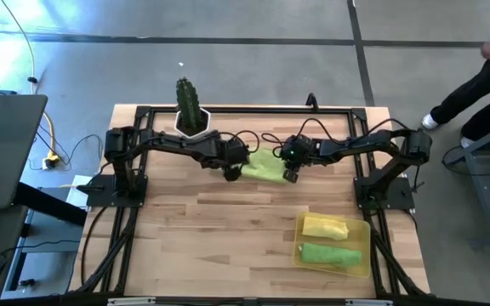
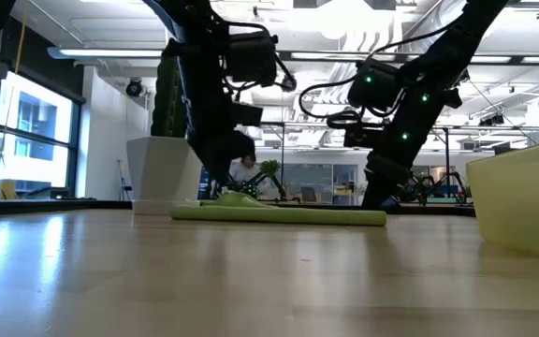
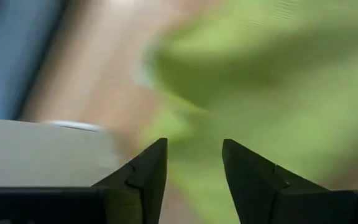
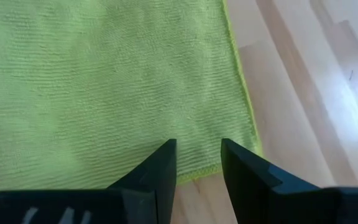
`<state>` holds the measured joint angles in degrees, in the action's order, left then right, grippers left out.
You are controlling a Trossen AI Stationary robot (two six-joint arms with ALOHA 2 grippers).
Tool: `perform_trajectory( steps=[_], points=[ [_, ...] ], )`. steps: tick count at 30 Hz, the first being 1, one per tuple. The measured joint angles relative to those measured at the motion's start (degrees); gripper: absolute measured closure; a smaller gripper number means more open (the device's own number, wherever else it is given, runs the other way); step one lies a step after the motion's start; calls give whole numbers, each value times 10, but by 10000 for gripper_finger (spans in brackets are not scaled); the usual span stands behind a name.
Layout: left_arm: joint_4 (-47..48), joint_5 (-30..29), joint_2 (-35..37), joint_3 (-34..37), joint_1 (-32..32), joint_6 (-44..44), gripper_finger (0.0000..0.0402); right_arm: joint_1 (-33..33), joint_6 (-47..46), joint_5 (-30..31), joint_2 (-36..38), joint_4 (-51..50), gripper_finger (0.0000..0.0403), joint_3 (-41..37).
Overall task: Roll microfiber towels into tight, uniform cylinder then place into a basket
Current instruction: Fold the light green towel
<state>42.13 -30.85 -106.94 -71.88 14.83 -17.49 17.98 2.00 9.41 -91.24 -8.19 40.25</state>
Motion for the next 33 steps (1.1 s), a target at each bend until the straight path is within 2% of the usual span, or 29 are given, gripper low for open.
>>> perform_trajectory(
  steps=[2, 9, 13, 22, 28, 33],
  points=[
    [-2, 58, -2, 1, -1, -4, 258, 0, 6, 1, 0, 3, 287, 0],
    [-10, 69, -23, 25, 5, -27, 273, 0, 10, 2, 0, 8, 287, 0],
    [-8, 108, -24, 25, 3, -36, 278, 5, 10, 2, 0, 8, 287, 0],
    [16, 241, -25, 25, -18, -35, 284, 20, 6, -9, -50, 21, 287, 3],
    [23, 341, -25, 25, -41, 19, 284, 24, 8, -9, -56, 28, 287, 3],
    [62, 345, -18, 18, -58, 35, 284, 27, 9, -10, -58, 36, 287, 2]
  ],
)
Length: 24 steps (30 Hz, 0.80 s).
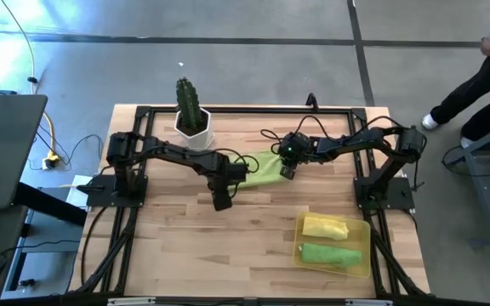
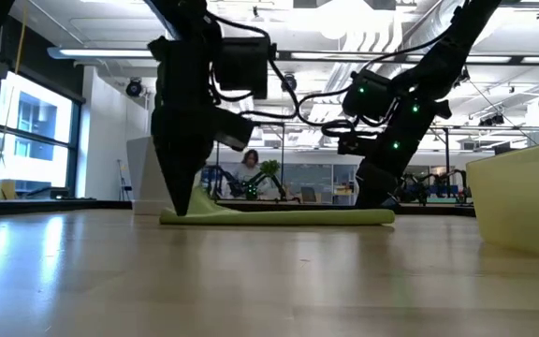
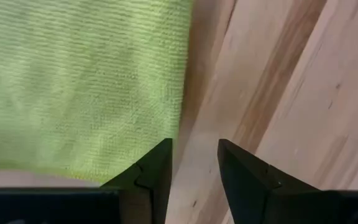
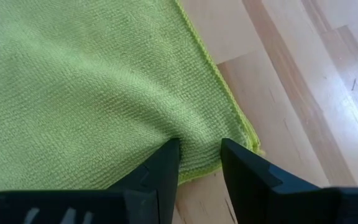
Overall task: Roll microfiber towels into tight, uniform cylinder then place into a basket
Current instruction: Fold the light green towel
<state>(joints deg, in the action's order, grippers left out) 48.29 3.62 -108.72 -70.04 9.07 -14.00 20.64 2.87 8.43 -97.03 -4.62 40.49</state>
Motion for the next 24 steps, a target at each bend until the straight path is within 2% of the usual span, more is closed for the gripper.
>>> perform_trajectory(
  steps=[5, 12, 17, 24],
  points=[
    [-5, -88, 10, -21, -7, 3, 284, 0, 0, -5, 0, 1, 287, 0],
    [-63, -261, 8, -8, 4, 20, 284, 0, -4, -5, 0, 1, 287, 0],
    [-60, -256, 8, 21, 25, -32, 284, 0, -4, -6, 0, 1, 287, 0],
    [-66, -173, 12, 61, 20, -71, 284, 0, -3, -6, 0, 2, 287, -1]
  ],
)
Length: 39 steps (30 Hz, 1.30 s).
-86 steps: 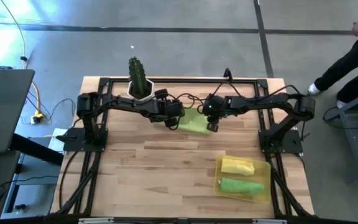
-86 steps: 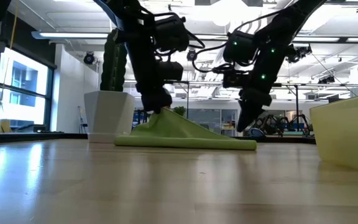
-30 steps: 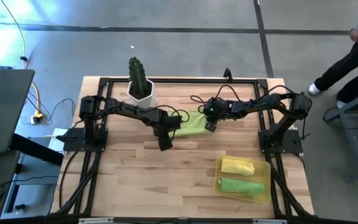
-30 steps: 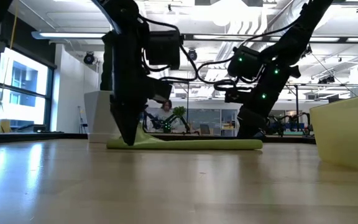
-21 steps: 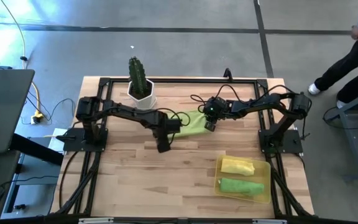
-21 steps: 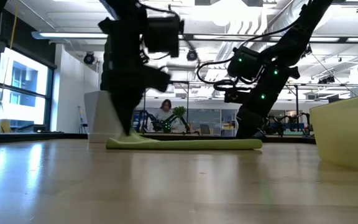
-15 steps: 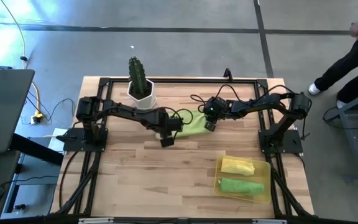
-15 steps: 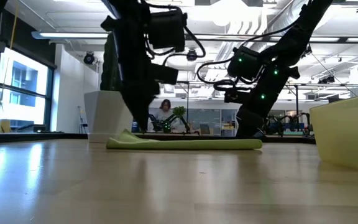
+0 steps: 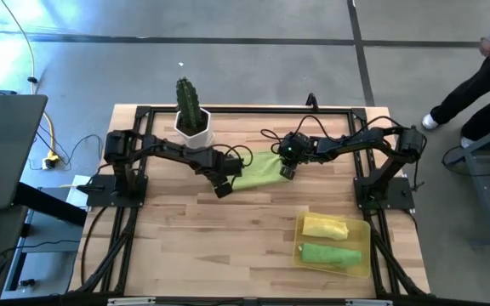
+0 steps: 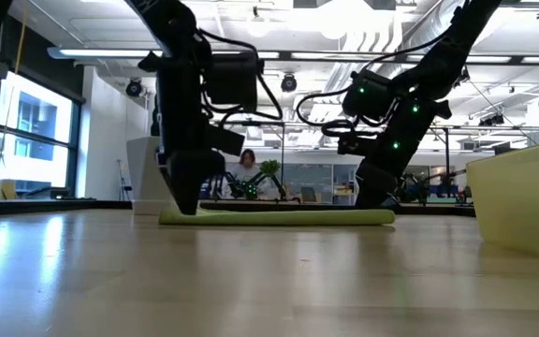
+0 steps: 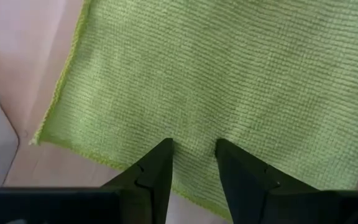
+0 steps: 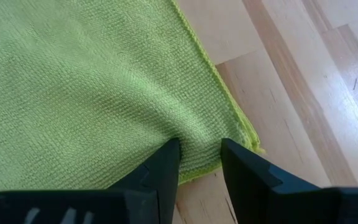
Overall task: Roll microfiber towels into tight, uniform cylinder then place into a basket
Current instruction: Fold the light green towel
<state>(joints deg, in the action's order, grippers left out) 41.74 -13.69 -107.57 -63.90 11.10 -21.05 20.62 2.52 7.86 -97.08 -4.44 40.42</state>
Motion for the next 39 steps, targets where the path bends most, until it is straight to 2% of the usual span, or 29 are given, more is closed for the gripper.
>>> perform_trajectory(
  steps=[9, 12, 16, 22, 24, 31, 35, 39],
  points=[
    [2, 10, -1, -3, -47, 22, 284, 0, 20, 1, 0, 1, 287, 0],
    [4, -21, -1, -5, -52, 17, 284, 0, 24, 1, 12, -2, 287, 0],
    [13, -56, 3, -24, -51, 35, 284, -11, -31, -13, 46, -84, 287, 24],
    [-10, -118, 4, -46, -22, 129, 284, -67, -163, -40, 70, -152, 287, 57],
    [-32, -110, 4, -44, -3, 148, 284, -94, -197, -49, 72, -151, 287, 57],
    [-62, -27, 2, -44, 54, 172, 284, -158, -308, -36, 70, -151, 287, 58],
    [-53, -13, 0, -40, 62, 171, 284, -170, -311, 3, 66, -156, 287, 58],
    [-56, 2, 0, -15, 54, 162, 284, -168, -323, 4, 41, -164, 287, 58]
  ],
)
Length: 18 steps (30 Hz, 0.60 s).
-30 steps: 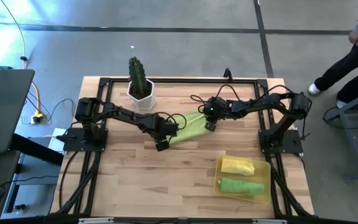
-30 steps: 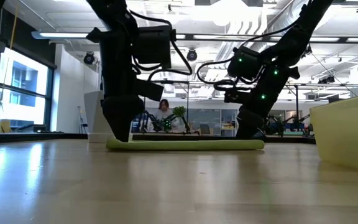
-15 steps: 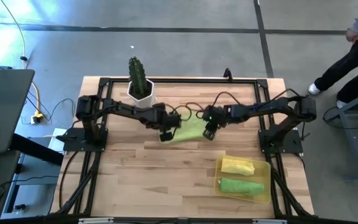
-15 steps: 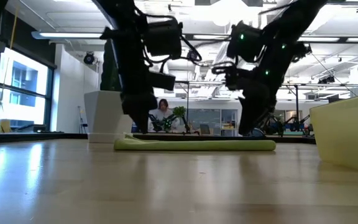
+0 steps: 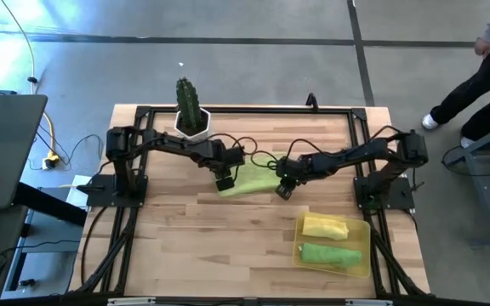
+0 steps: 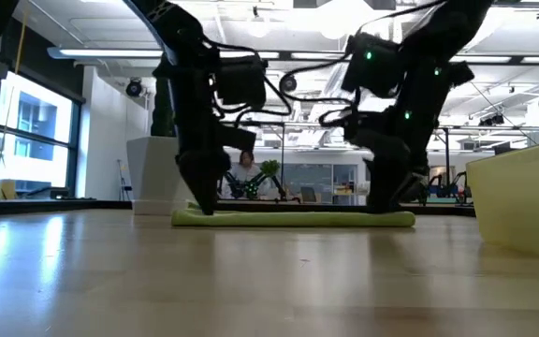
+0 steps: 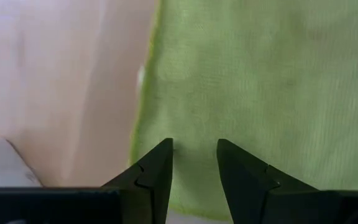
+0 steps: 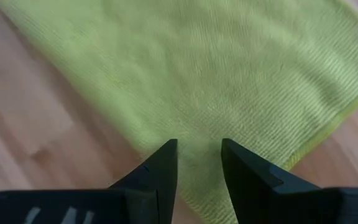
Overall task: Roll microfiber towels into tight, uniform cylinder then place into a basket
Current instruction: Fold the light green towel
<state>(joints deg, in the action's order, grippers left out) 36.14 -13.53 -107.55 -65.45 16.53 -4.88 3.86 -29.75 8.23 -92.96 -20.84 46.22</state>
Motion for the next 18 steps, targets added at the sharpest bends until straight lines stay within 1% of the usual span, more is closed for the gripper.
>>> perform_trajectory(
  steps=[4, 9, 13, 18],
  points=[
    [-5, 2, 2, 20, -10, -24, 284, 3, 13, 3, -26, 2, 287, 3],
    [-4, 25, 5, 35, -39, -79, 284, 25, 57, 16, -33, 4, 287, 4],
    [-8, 35, 4, 36, -82, -127, 284, 46, 139, 45, -33, 25, 287, 2],
    [-49, 34, 2, 36, -139, -187, 284, 72, 252, 67, -35, 85, 287, 0]
  ],
)
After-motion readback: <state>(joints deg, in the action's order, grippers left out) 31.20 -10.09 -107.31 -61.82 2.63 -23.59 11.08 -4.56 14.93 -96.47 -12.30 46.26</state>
